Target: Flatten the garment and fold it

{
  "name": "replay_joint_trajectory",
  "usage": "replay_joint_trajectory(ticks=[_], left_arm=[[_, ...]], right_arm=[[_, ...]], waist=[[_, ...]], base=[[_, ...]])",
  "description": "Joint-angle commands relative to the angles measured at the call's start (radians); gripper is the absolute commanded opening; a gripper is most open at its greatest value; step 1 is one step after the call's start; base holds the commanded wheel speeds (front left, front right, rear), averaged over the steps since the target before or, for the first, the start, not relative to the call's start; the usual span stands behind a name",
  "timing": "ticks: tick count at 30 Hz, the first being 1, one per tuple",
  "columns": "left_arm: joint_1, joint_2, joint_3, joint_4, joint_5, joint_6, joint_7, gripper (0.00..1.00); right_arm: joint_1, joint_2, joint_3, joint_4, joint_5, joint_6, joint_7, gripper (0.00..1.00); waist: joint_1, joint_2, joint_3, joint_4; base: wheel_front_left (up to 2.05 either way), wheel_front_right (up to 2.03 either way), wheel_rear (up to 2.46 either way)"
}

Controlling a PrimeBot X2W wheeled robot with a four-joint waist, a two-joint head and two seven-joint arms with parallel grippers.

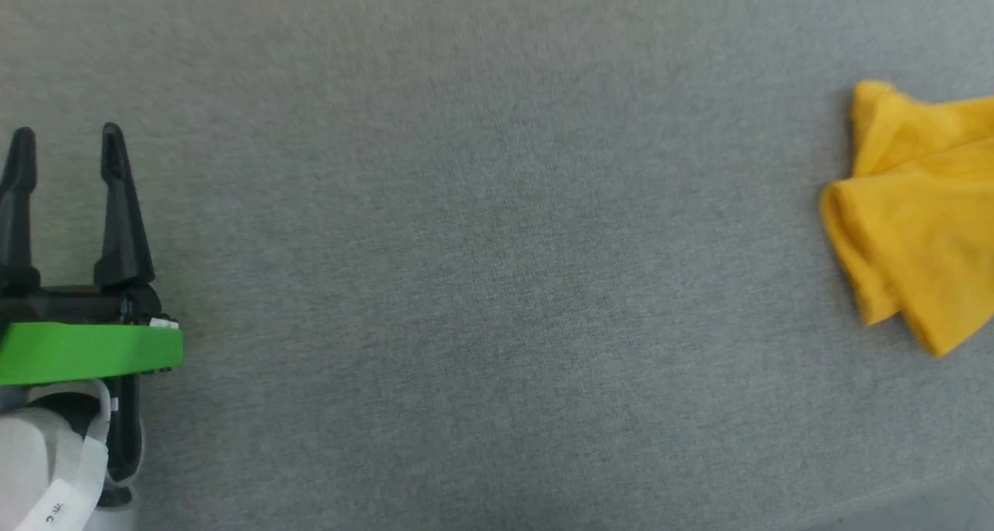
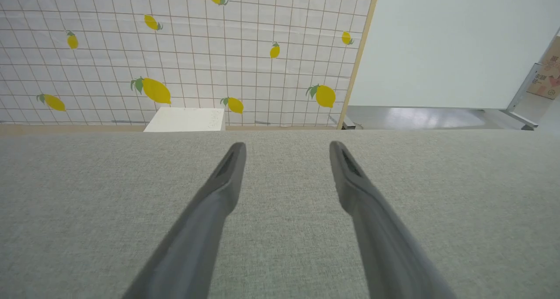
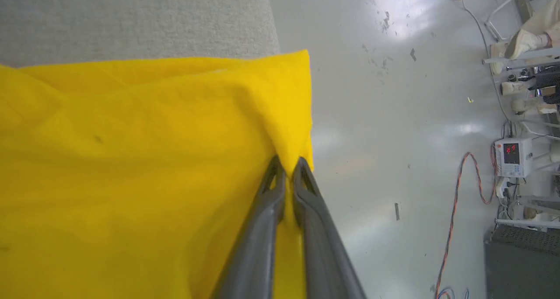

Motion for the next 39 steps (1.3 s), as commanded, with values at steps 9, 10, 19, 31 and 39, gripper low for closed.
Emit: replay_joint_trajectory(ticks=[9,10,19,31,39], left_arm=[[-0.015,0.019,0.006,-0.015,-0.008,0.007,0.008,1.00],[-0.014,0.017,0.006,-0.010,-0.009,0.007,0.005,1.00],[0.020,-0.018,0.014,0.072,-0.035,0.020,-0.055,1.00],[0.086,-0.079,0.044,0.178,-0.069,0.034,-0.125,1.00],[0.133,-0.117,0.059,0.211,-0.066,0.039,-0.140,1.00]], right_arm=[[-0.079,0.045,-0.159,0.066,-0.099,-0.002,-0.071,1.00],[-0.081,0.043,-0.164,0.067,-0.103,-0.002,-0.076,1.00],[-0.144,0.052,-0.123,-0.027,0.035,-0.002,-0.230,1.00],[-0.166,0.161,0.191,-0.260,0.297,-0.002,-0.563,1.00],[-0.030,0.394,0.203,-0.295,0.294,-0.002,-0.757,1.00]], waist=[[-0.0002,-0.0001,0.141,-0.018],[-0.0002,-0.0001,0.134,-0.016],[-0.0002,-0.0001,-0.014,0.005],[-0.0002,-0.0001,-0.299,0.104],[-0.0002,-0.0001,-0.446,0.171]], base=[[0.00,0.00,0.00],[0.00,0.00,0.00],[0.00,0.00,0.00],[0.00,0.00,0.00],[0.00,0.00,0.00]])
